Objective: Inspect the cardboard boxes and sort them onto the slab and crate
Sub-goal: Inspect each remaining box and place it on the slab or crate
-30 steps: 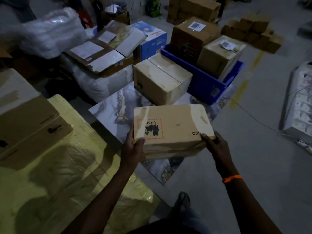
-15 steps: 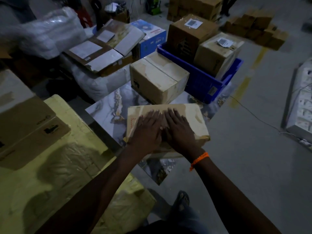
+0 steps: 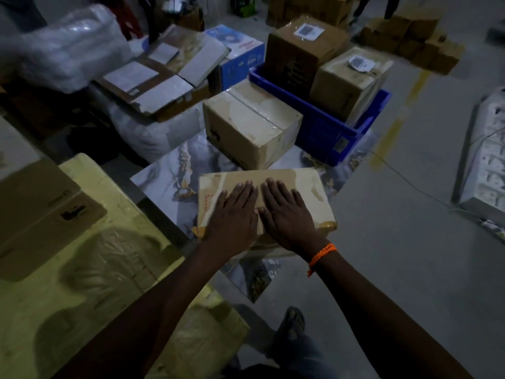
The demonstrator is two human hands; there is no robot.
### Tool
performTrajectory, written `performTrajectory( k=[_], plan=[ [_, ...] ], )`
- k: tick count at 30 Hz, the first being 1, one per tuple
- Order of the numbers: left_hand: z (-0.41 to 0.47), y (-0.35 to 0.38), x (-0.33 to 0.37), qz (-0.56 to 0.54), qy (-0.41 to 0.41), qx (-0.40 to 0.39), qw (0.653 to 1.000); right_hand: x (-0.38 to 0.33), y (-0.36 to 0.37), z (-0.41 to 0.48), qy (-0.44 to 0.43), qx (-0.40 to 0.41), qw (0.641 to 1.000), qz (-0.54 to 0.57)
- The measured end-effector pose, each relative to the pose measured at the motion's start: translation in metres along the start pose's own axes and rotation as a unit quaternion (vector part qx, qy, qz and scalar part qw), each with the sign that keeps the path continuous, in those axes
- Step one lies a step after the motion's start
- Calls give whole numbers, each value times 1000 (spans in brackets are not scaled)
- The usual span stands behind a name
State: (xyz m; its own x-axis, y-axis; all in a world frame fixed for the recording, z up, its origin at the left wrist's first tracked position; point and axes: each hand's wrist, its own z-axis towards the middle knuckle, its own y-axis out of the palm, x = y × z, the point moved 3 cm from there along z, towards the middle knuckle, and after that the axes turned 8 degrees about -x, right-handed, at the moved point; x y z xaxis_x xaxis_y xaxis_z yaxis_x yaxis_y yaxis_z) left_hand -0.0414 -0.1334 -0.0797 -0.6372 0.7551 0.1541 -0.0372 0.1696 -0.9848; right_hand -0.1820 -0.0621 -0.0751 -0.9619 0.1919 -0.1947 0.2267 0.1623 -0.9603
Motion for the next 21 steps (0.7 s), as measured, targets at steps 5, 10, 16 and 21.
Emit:
performTrajectory(
  k=[5, 10, 16, 21],
  plan=[
    [-5, -4, -33, -9, -46, 41, 998, 27, -6, -5, 40, 4, 999, 15],
    [-10, -1, -54, -21, -45, 45, 998, 50, -6, -7, 94, 16, 995, -14],
    [-10, 3, -50, -19, -45, 74, 996, 51, 0, -6, 95, 34, 995, -7],
    [-11, 1, -51, -42, -34, 82, 995, 51, -3, -7, 90, 38, 995, 5]
  ],
)
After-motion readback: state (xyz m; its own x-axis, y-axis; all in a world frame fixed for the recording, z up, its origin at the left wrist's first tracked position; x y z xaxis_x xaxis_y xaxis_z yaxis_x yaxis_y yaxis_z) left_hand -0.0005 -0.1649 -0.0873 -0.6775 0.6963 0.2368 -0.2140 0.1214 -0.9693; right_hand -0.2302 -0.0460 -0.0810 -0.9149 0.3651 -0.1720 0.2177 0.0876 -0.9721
